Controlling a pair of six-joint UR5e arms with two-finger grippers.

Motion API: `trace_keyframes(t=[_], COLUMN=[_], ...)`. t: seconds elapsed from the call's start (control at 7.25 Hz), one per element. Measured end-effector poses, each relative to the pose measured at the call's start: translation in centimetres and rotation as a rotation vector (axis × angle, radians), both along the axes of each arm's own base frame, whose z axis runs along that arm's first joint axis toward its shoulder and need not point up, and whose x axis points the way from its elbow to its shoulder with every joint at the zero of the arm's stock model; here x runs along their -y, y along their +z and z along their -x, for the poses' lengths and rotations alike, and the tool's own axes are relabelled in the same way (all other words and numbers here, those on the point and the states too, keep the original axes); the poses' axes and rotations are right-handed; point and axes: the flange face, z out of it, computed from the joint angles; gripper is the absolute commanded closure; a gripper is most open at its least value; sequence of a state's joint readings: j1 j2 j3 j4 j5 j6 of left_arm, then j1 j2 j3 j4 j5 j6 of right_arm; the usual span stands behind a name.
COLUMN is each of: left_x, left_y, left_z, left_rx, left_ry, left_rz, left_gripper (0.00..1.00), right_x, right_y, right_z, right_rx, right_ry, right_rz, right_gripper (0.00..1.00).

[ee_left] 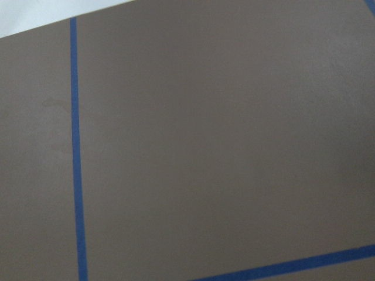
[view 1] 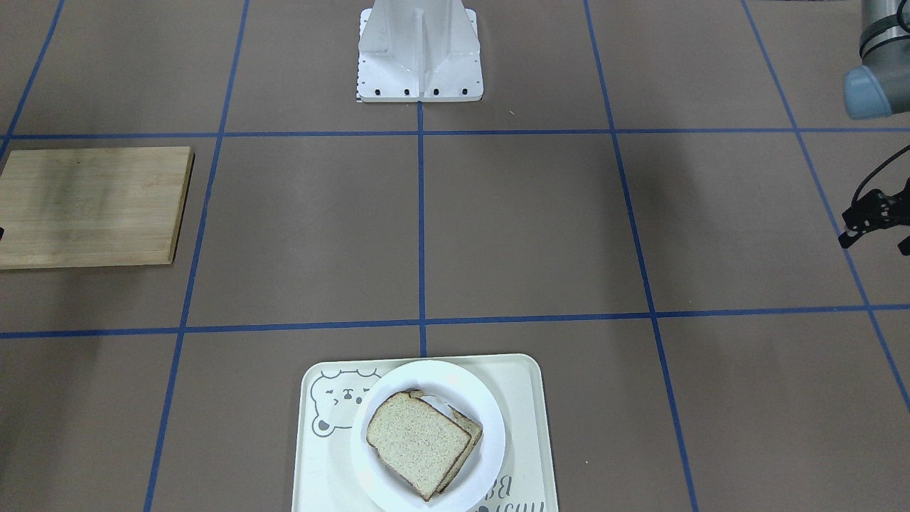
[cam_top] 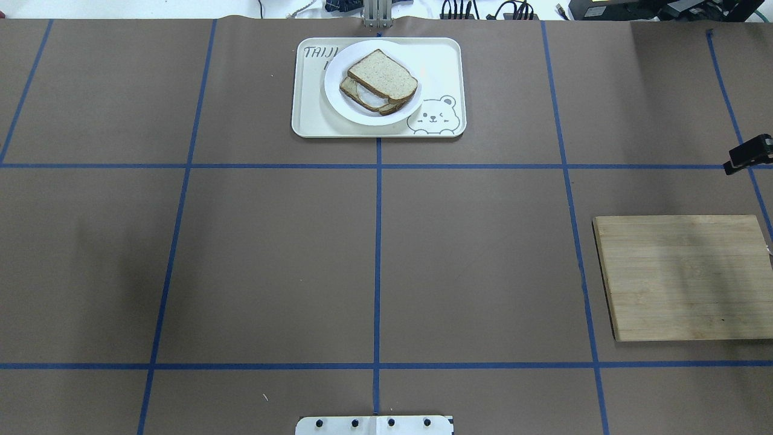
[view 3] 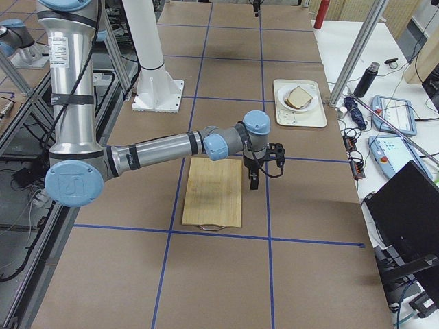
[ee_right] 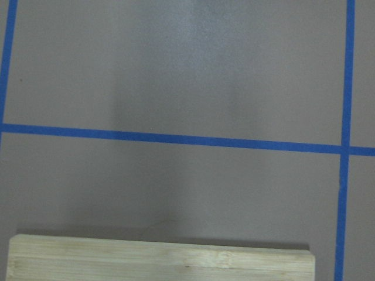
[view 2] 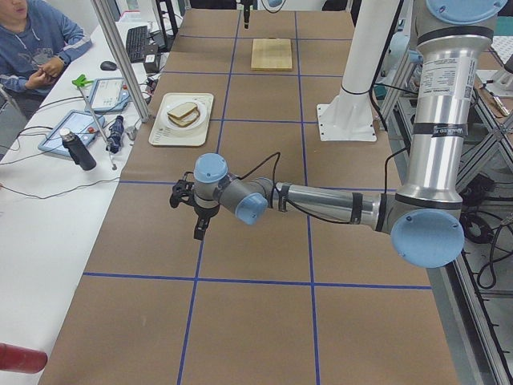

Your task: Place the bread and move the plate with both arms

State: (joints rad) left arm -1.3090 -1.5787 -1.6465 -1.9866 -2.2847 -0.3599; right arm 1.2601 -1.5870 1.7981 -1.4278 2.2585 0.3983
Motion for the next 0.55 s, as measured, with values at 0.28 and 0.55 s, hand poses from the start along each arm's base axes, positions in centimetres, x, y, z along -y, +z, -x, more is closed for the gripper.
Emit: trace_keyframes(t=[0.28,0.55], left_x=[-3.2,-3.9], left_y=[2.2,3.1], left_z=[1.1,1.3], left_rx=[0.029,0.053], left_ry=[0.099,0.137], left_rz=[-0.006,0.044], left_gripper=[0.02,0.02], right_x=[-0.5,1.1], right_y=[0.8,-0.5], right_z=[-0.4,0.1], right_rx=[-0.004,-0.026], right_ry=[-0.018,-0.068], right_rz=[0.008,0.040], right_gripper=[0.00,0.00])
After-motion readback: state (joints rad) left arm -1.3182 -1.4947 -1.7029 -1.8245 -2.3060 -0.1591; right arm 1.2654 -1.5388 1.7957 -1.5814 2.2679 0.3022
